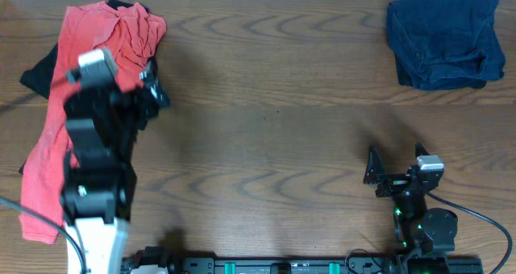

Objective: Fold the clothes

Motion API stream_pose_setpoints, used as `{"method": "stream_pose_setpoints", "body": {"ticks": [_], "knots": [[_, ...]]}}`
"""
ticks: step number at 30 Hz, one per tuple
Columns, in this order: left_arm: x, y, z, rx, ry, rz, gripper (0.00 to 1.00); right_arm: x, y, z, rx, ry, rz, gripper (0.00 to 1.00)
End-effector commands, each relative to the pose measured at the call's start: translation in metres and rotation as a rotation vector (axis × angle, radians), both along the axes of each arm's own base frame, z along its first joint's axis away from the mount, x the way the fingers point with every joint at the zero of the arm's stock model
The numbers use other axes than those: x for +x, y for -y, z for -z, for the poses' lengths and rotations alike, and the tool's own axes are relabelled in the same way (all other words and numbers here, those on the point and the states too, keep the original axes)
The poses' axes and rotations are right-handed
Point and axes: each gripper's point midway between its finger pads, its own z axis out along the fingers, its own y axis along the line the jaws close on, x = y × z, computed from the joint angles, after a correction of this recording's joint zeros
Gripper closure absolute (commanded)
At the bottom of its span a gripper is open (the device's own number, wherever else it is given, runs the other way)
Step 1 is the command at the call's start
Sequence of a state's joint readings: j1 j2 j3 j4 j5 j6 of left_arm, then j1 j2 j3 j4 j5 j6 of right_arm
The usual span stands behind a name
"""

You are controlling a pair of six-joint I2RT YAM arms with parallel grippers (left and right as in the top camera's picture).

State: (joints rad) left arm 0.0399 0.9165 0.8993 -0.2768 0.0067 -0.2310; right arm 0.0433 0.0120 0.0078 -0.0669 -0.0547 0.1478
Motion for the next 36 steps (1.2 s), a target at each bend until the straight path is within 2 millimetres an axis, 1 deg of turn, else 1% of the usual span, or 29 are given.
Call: {"method": "stream_pose_setpoints", "body": {"ticks": [1, 6, 9, 14, 18, 23, 30, 36], "knots": [[-0.022, -0.005, 0.022, 0.016, 0.032, -0.022, 0.02, 0.000, 0.002, 0.001, -0.014, 0.002, 0.008, 0.01], [-0.046, -0.004, 0.053, 0.011, 0.132, -0.026, 0.02, 0.000, 0.002, 0.000, -0.014, 0.002, 0.008, 0.01], [-0.058, -0.004, 0.066, 0.004, 0.179, -0.029, 0.02, 0.000, 0.002, 0.001, -0.014, 0.002, 0.008, 0.01], [-0.074, -0.005, 0.079, 0.008, 0.281, -0.036, 0.02, 0.000, 0.002, 0.000, -0.014, 0.002, 0.008, 0.01], [-0.083, -0.007, 0.086, 0.012, 0.348, -0.046, 0.02, 0.000, 0.002, 0.001, -0.014, 0.002, 0.008, 0.01], [-0.088, -0.006, 0.088, 0.014, 0.391, -0.046, 0.02, 0.000, 0.002, 0.001, -0.014, 0.002, 0.008, 0.01], [-0.093, -0.006, 0.081, 0.018, 0.450, -0.048, 0.02, 0.000, 0.002, 0.000, -0.014, 0.002, 0.008, 0.01], [-0.092, -0.007, 0.081, 0.019, 0.463, -0.055, 0.02, 0.000, 0.002, 0.001, -0.014, 0.002, 0.008, 0.01]]}}
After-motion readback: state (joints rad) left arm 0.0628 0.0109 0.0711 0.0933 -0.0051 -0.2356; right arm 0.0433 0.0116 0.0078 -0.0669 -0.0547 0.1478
